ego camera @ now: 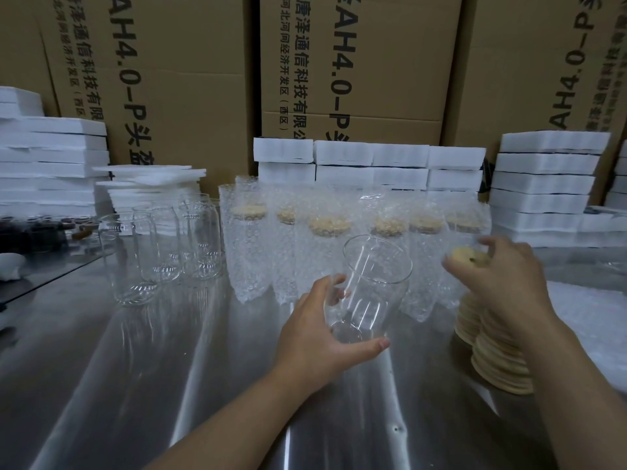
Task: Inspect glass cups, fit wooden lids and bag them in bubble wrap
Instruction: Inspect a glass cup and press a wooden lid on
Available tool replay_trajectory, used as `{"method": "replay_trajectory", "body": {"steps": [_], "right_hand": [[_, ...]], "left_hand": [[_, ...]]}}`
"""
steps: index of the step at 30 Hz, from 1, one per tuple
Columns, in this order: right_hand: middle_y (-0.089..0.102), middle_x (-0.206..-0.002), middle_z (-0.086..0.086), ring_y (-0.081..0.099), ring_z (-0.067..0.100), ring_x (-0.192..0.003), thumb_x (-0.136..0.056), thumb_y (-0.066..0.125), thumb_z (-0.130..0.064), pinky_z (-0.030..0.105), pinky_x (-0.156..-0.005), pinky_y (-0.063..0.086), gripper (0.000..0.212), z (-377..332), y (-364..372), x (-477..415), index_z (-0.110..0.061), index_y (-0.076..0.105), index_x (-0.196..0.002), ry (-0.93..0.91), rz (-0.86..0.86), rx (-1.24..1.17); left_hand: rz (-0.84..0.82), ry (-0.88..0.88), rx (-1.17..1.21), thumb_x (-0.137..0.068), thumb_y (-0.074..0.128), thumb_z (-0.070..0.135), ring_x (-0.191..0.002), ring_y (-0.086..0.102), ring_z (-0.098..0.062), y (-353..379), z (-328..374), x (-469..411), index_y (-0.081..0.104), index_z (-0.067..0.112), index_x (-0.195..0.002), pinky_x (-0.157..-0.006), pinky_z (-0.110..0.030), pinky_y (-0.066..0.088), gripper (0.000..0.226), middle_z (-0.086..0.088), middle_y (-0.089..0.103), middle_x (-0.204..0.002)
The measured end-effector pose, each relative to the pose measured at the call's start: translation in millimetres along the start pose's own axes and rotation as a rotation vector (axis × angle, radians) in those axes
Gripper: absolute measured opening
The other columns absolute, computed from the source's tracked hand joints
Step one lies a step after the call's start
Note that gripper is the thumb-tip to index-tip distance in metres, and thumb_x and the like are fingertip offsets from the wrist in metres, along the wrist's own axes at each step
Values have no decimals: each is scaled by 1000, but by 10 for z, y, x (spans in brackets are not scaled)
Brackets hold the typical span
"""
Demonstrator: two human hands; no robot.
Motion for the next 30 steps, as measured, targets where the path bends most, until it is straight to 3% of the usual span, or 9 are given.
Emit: {"method": "replay_trajectory", "body": {"steps": [3,5,9,11,13,17,22,28,30], "right_hand": [[43,-123,1,53,11,-95,-70,77,-50,27,-76,45,65,-165,-53,115,-34,47,-126,-97,77,-487],[51,-117,-2,59,7,-94,-62,79,-50,20,-73,47,61,-303,-57,224,-41,49,-114,-153,30,-790],[58,-106,-2,66,2,-90,-56,79,-36,14,-74,51,54,-466,34,402,-27,52,-102,-261,-125,-1170],[59,-102,-2,66,1,-88,-65,85,-21,14,-73,51,45,-523,97,483,-21,49,-93,-321,-155,-1228],[60,-102,0,67,3,-93,-69,77,-10,16,-75,52,37,-569,163,555,-17,46,-88,-393,-204,-1249],[61,-115,5,63,7,-109,-68,72,-24,17,-84,49,33,-627,219,690,-17,45,-86,-490,-279,-1217],[59,-129,5,58,14,-120,-70,74,-24,24,-91,50,35,-607,282,719,-18,44,-86,-486,-305,-1166],[59,-128,3,58,15,-121,-69,73,-30,23,-91,49,26,-611,287,718,-33,52,-83,-515,-308,-1165],[59,-128,4,57,14,-121,-69,72,-30,23,-92,49,27,-617,287,719,-29,52,-87,-529,-305,-1135]], "left_hand": [[9,6,-12,-41,77,73,-114,51,6,1,-15,-5,35,65,-116,-93,-37,53,86,35,53,-110],[9,11,-21,-41,77,74,-114,52,5,1,-19,-5,34,68,-114,-94,-38,53,84,29,55,-111],[-15,14,-49,-41,76,74,-116,48,11,6,-4,-1,28,79,-108,-97,-36,51,83,29,54,-114],[-25,4,-65,-41,76,74,-116,47,12,3,5,-2,27,79,-107,-99,-35,50,83,29,53,-116],[-31,-8,-82,-41,75,74,-115,48,13,-4,6,-3,27,77,-108,-98,-33,50,82,28,53,-117],[-49,-18,-138,-41,70,79,-112,43,17,-18,-3,7,28,67,-114,-96,-27,48,85,27,53,-116],[-55,-13,-168,-41,68,80,-112,39,21,-12,1,12,27,68,-113,-86,-15,40,84,29,53,-114],[-45,0,-158,-43,72,76,-113,41,18,-21,-5,11,30,64,-118,-90,-19,44,86,27,54,-114],[-46,-1,-160,-42,71,76,-112,41,18,-21,-5,12,30,64,-117,-90,-21,46,86,27,54,-113]]}}
Point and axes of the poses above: each hand's wrist, its own x-axis away from the middle knuckle, its own y-axis out of the palm, z = x × y, the point moved 2 cm from there along -x, towards the middle knuckle
